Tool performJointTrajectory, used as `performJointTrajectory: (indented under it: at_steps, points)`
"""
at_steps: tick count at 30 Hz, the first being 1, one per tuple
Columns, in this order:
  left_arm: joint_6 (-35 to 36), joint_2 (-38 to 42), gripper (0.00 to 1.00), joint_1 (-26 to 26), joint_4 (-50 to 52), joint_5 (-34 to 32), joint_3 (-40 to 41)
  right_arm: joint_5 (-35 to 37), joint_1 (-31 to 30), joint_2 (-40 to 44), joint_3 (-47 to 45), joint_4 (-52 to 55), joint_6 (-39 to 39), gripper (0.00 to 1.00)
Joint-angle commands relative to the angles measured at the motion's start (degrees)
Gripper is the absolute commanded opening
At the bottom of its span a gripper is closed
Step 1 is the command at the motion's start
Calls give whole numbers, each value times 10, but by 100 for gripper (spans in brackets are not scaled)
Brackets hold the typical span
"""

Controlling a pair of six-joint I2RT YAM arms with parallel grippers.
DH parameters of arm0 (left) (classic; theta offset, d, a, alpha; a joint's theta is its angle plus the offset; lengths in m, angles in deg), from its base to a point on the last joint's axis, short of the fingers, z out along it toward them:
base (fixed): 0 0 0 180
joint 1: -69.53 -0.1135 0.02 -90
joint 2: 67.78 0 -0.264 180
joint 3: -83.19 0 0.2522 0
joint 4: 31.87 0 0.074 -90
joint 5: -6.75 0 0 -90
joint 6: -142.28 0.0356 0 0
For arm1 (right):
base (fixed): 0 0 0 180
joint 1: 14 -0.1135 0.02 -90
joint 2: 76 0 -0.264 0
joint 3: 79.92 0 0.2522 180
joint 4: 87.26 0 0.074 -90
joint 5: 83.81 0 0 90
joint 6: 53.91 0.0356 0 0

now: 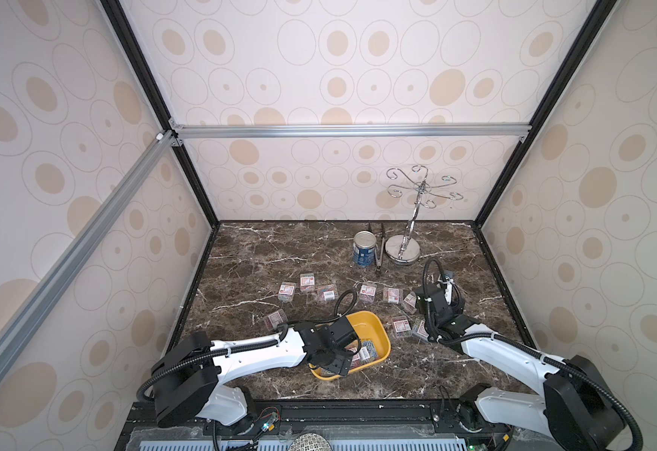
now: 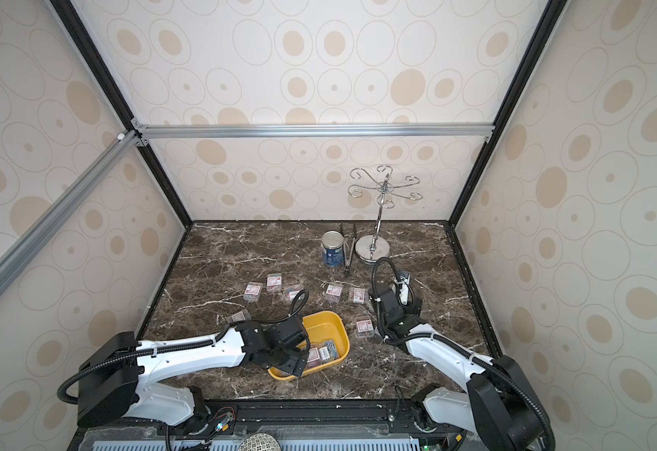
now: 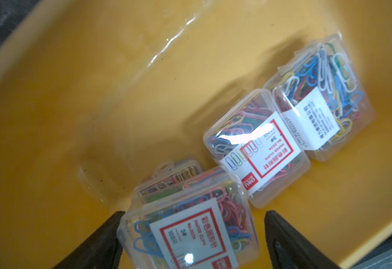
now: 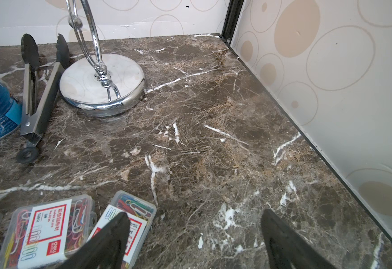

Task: Take the paper clips out of the storage box
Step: Pick up the boxed paper clips from the storage box.

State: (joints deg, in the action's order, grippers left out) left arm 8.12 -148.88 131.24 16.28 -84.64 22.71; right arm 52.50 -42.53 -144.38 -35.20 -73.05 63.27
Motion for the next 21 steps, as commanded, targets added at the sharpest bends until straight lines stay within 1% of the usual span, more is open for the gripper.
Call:
performJointTrajectory:
  at_steps: [1,5,10,15,18,20,21]
  points:
    - [-9,-13,93,0,14,-9,-5,3,2,9,-4,1,7,90]
    - [-4,-19,93,0,6,-10,-10,3,2,10,-5,0,6,89]
    - [-1,-23,89,0,3,-16,-13,2,2,13,-8,-2,7,89]
    - [1,-17,85,0,11,-39,-29,3,2,10,-5,0,6,89]
    - [4,-7,81,-1,13,-55,-43,4,2,11,-6,0,5,90]
    - [9,-1,76,-1,12,-57,-53,3,2,12,-7,0,6,89]
    - [11,2,75,-1,12,-56,-57,2,2,13,-8,-1,6,89]
